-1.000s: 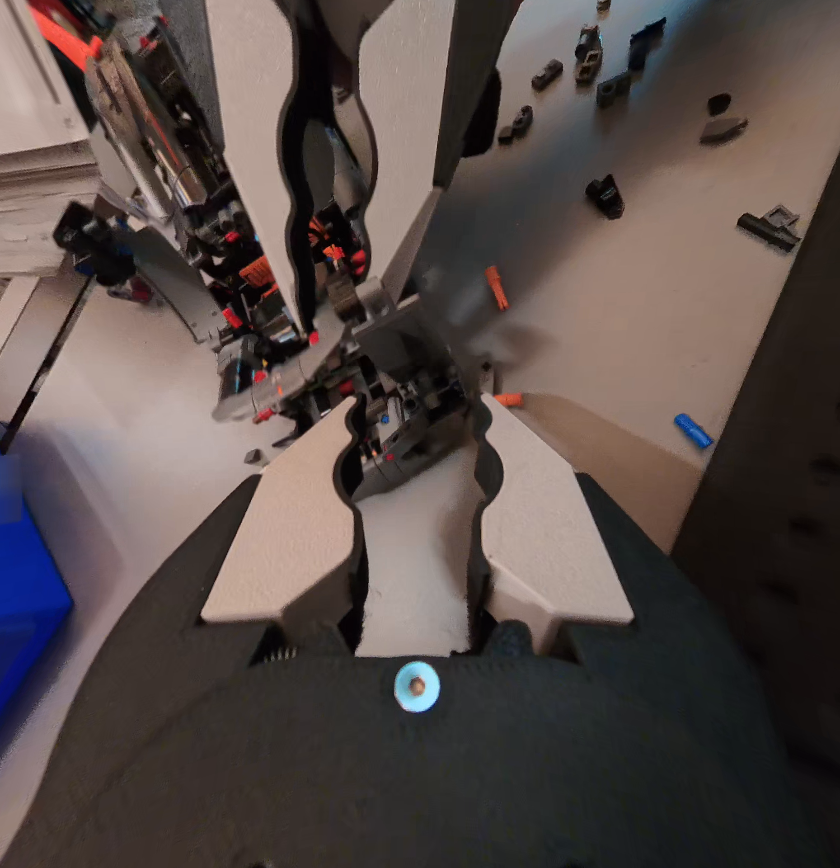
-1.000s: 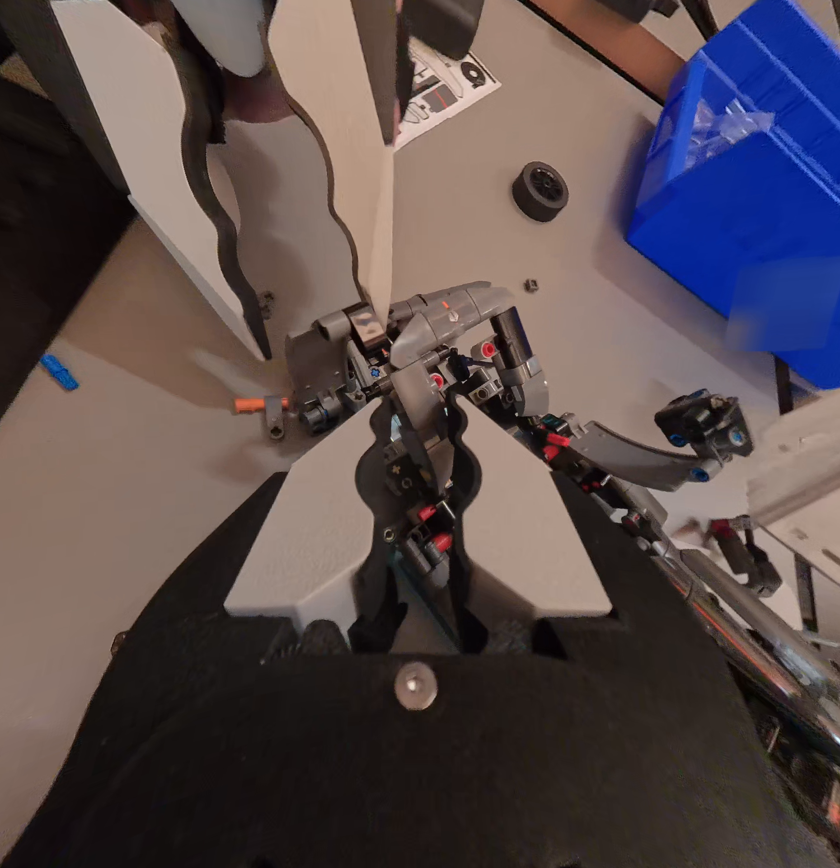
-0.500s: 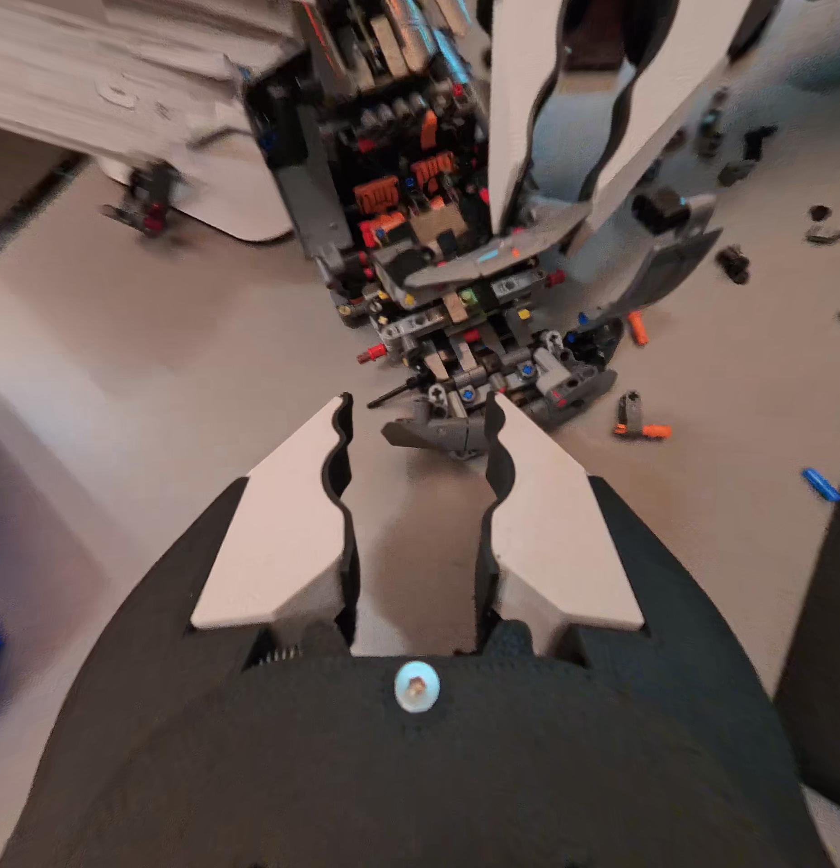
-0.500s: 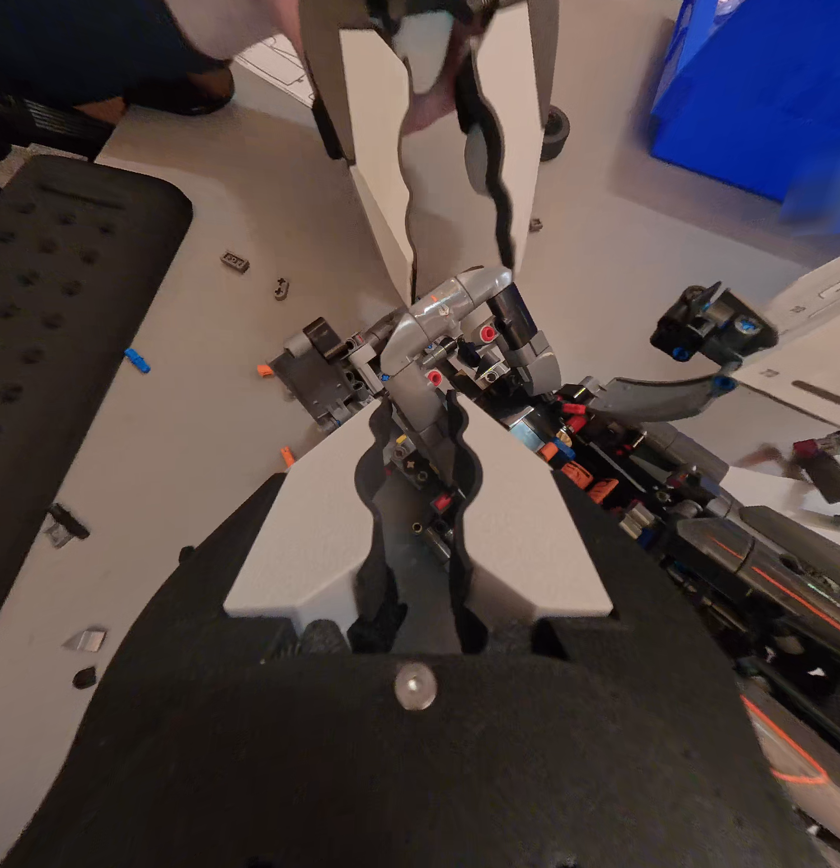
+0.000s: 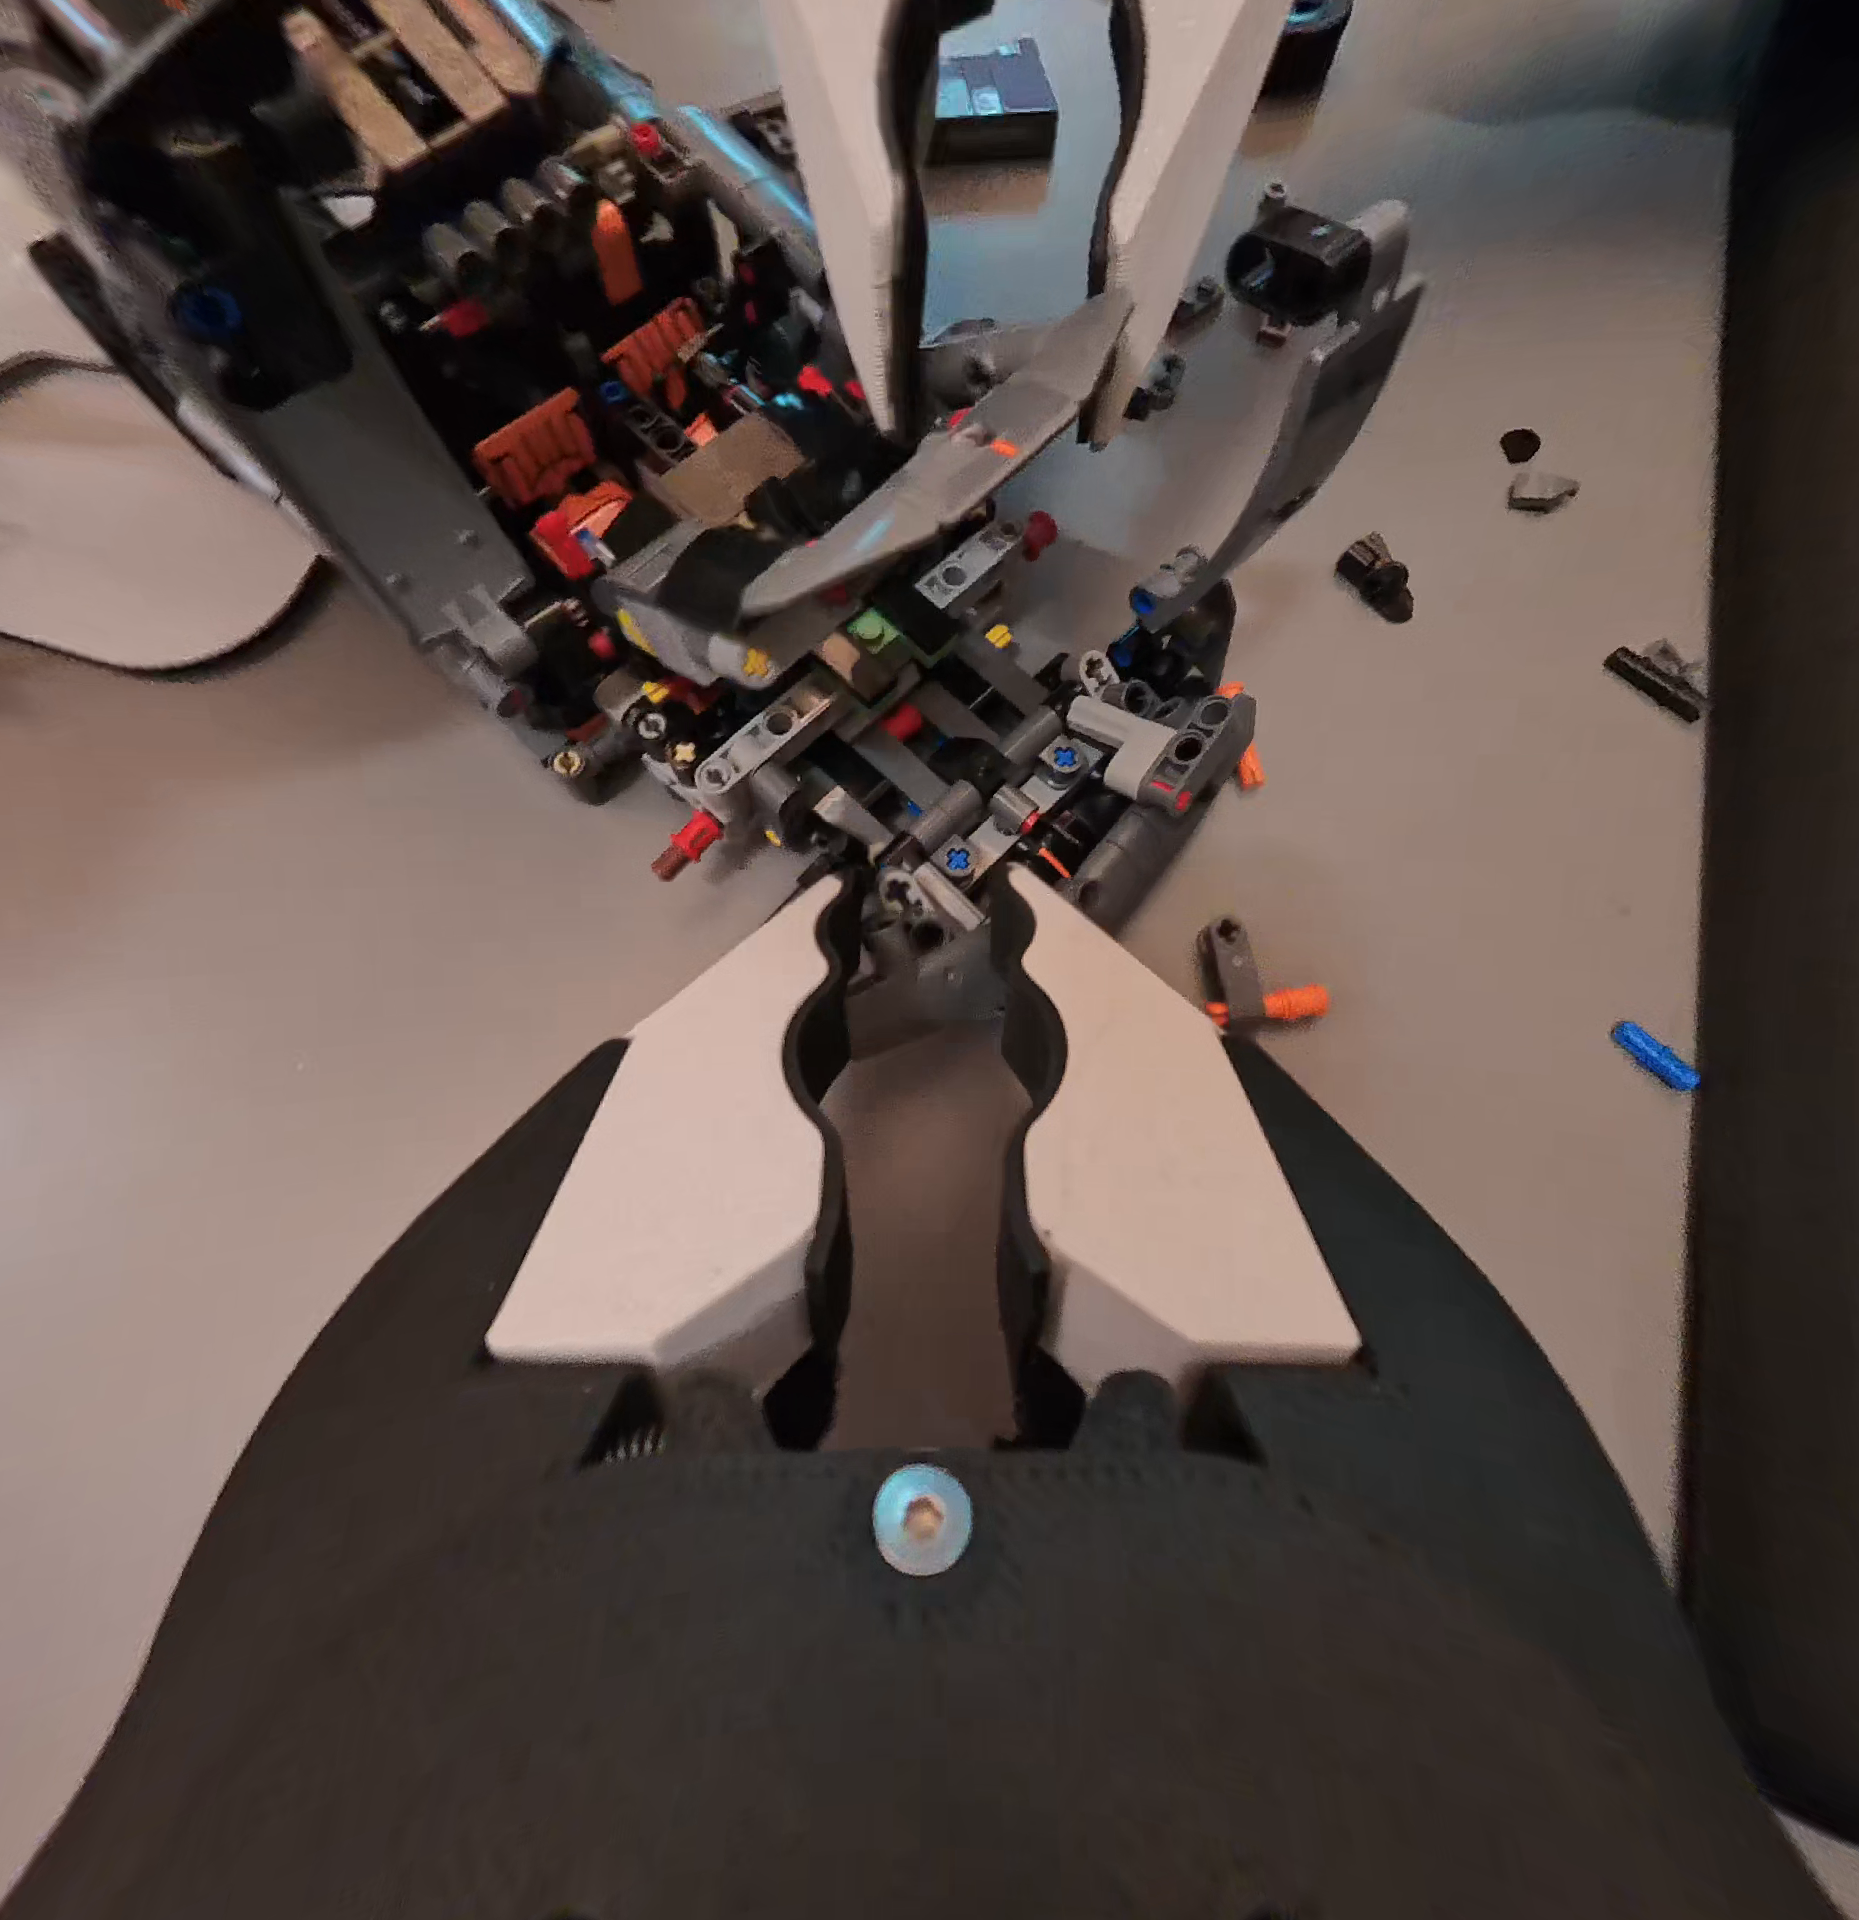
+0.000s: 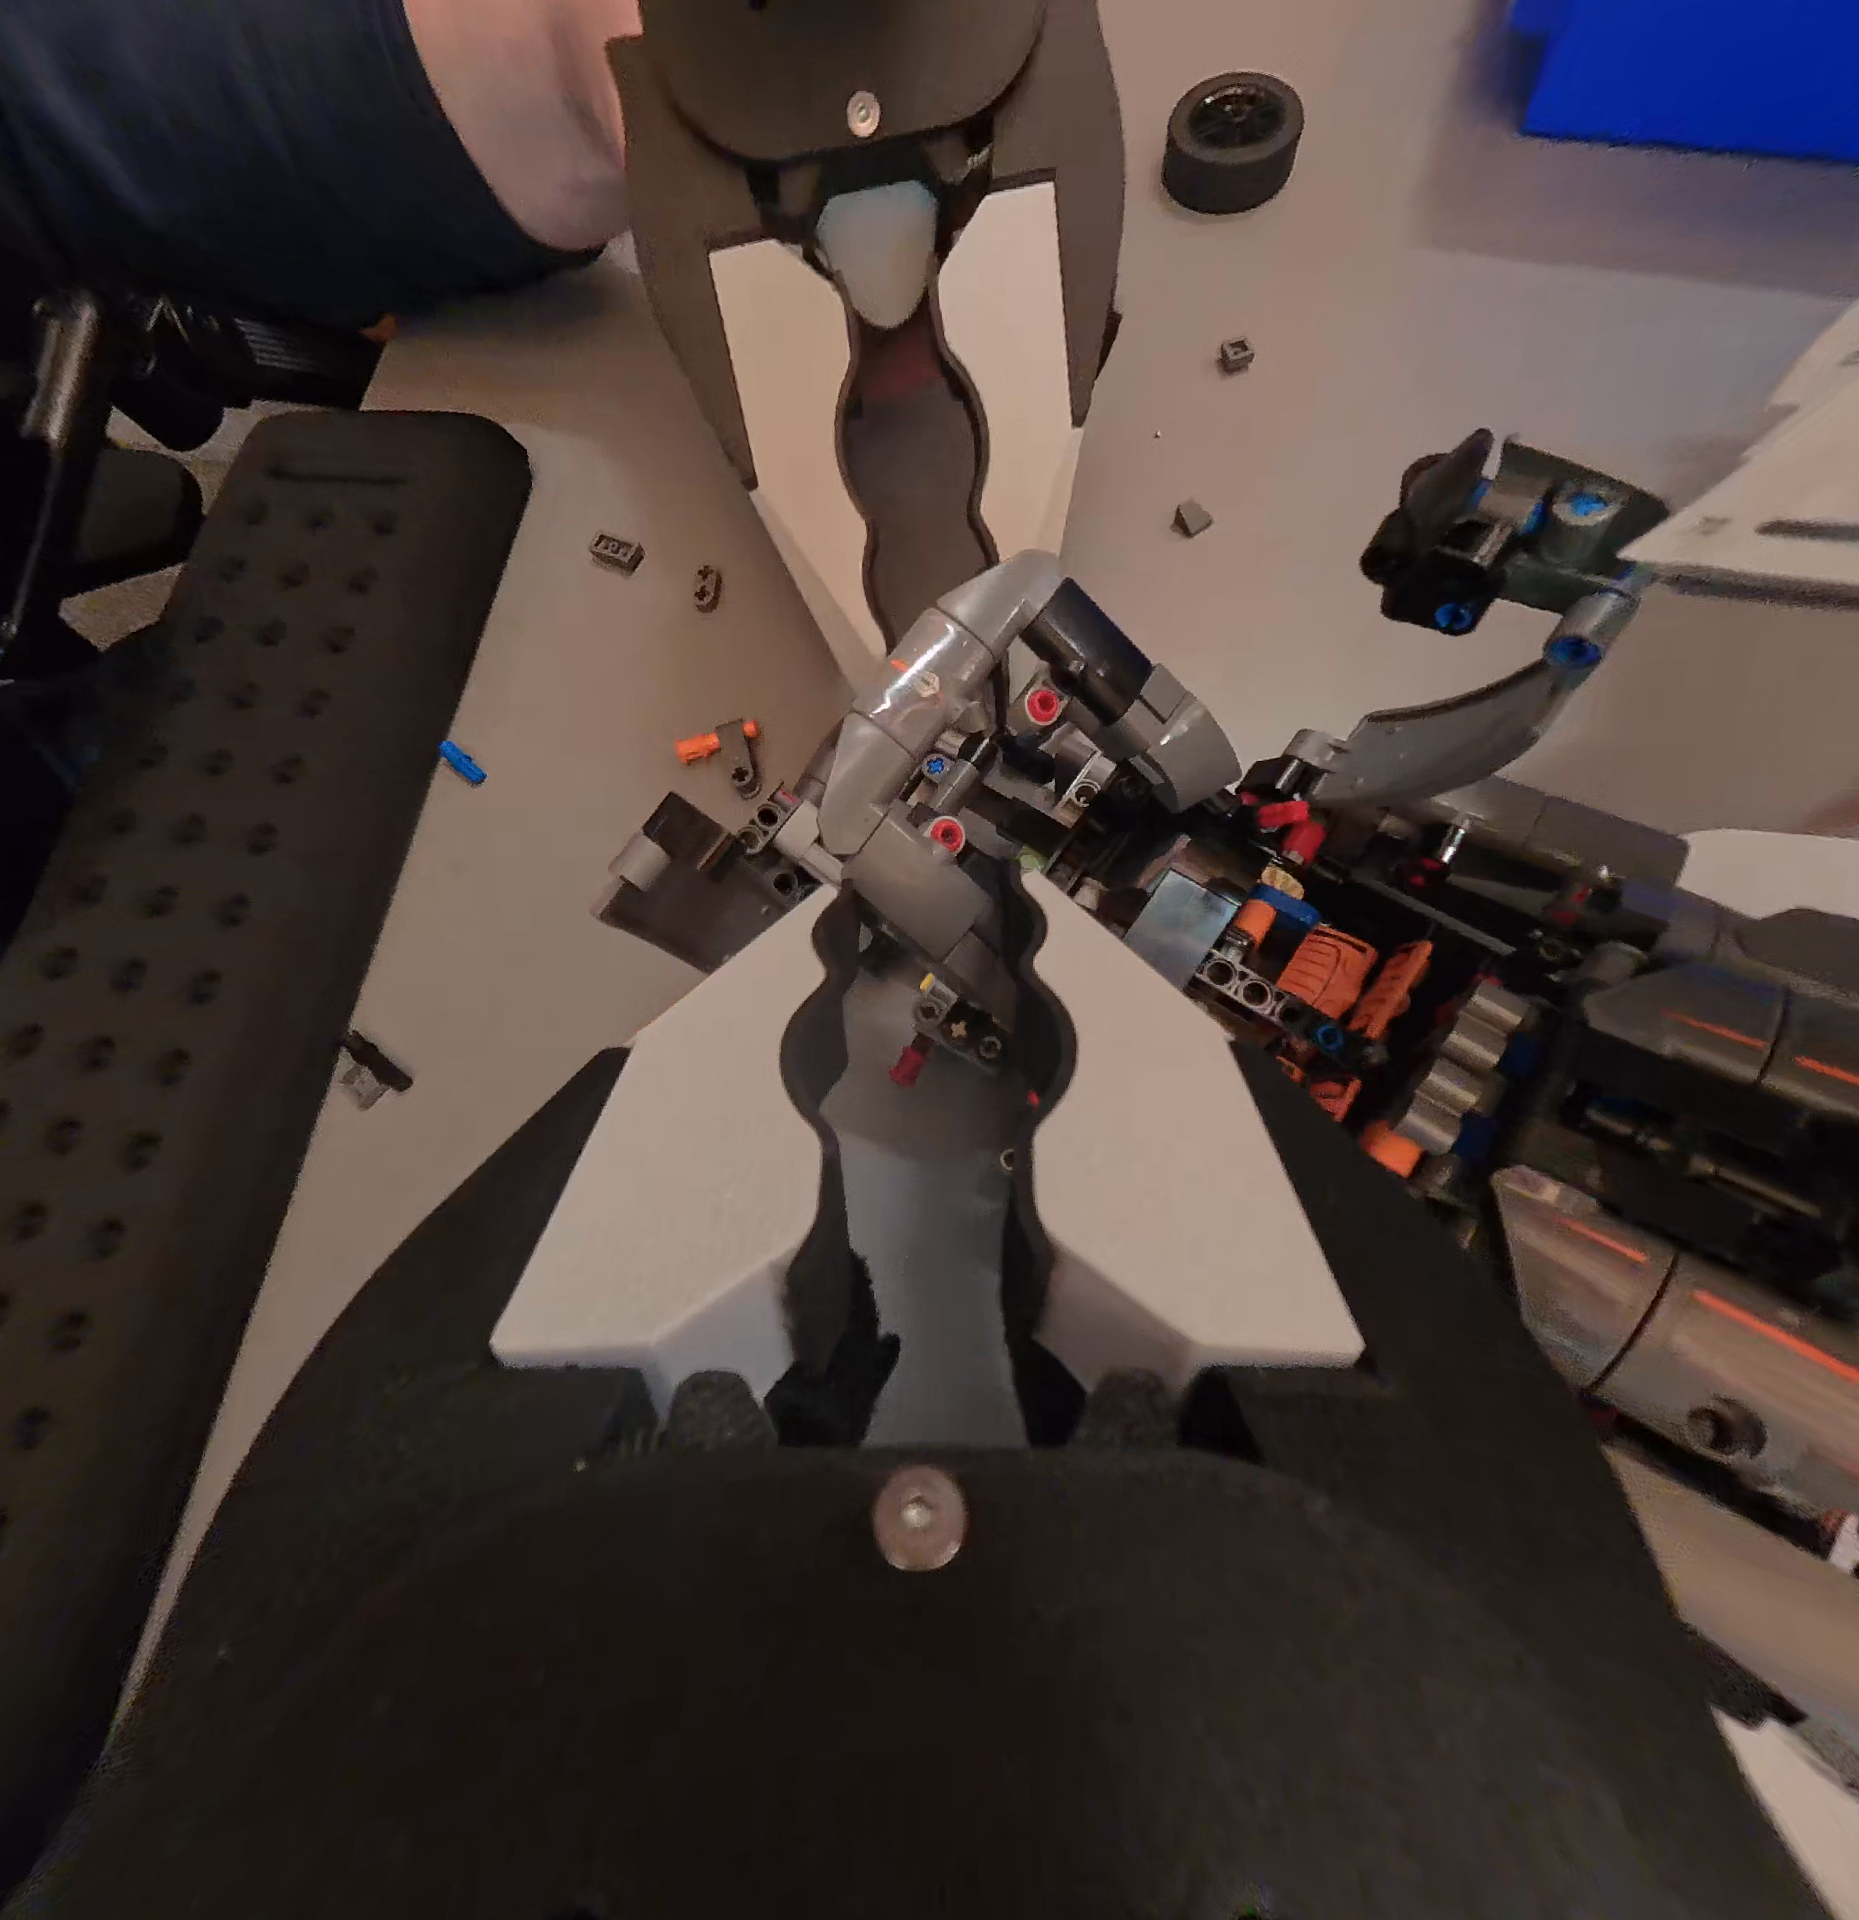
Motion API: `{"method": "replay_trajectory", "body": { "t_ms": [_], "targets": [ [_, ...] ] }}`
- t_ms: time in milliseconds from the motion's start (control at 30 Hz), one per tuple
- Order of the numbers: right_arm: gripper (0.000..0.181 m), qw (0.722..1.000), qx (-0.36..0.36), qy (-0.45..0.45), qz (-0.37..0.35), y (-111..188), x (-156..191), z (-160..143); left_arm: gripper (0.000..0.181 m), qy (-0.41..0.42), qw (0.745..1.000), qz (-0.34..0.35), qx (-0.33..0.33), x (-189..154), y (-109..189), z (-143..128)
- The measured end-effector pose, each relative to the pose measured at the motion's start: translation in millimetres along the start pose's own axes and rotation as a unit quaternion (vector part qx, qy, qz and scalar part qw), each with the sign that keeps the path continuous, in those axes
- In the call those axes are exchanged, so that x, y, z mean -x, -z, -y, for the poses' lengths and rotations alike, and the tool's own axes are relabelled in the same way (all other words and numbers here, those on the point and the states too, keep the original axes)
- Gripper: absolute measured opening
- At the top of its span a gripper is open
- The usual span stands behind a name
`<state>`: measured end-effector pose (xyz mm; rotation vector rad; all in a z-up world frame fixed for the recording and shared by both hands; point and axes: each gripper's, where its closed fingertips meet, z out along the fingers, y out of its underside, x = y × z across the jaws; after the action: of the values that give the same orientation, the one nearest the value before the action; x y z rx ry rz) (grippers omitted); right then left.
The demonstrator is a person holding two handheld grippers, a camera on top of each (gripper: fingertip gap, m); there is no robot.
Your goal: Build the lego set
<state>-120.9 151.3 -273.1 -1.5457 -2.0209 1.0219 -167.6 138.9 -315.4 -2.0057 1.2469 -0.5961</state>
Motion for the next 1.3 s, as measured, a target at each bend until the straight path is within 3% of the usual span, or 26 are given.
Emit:
{"method": "replay_trajectory", "body": {
  "t_ms": [600,700,867,1033,1300],
  "targets": [
    [0.023,0.987,-0.093,-0.110,-0.067,39.1,-9.0,-21.2,0.016,-0.037,0.999,-0.015,-0.014,-27.5,-28.2,24.5],
    [0.010,0.985,-0.106,-0.115,-0.070,45.3,-8.2,-24.3,0.023,-0.047,0.999,0.005,-0.015,-18.7,-25.1,26.5],
    [0.021,0.983,-0.118,-0.125,-0.066,45.6,-8.4,-24.5,0.026,-0.017,1.000,0.004,-0.022,8.0,-8.0,22.7],
    [0.021,0.983,-0.118,-0.118,-0.076,47.3,-12.2,-29.0,0.019,-0.053,0.998,-0.012,0.043,20.3,-17.5,1.7],
    [0.019,0.982,-0.126,-0.112,-0.082,49.1,-16.4,-32.5,0.002,-0.082,0.995,-0.025,0.048,18.1,-29.1,1.0]
  ]
}}
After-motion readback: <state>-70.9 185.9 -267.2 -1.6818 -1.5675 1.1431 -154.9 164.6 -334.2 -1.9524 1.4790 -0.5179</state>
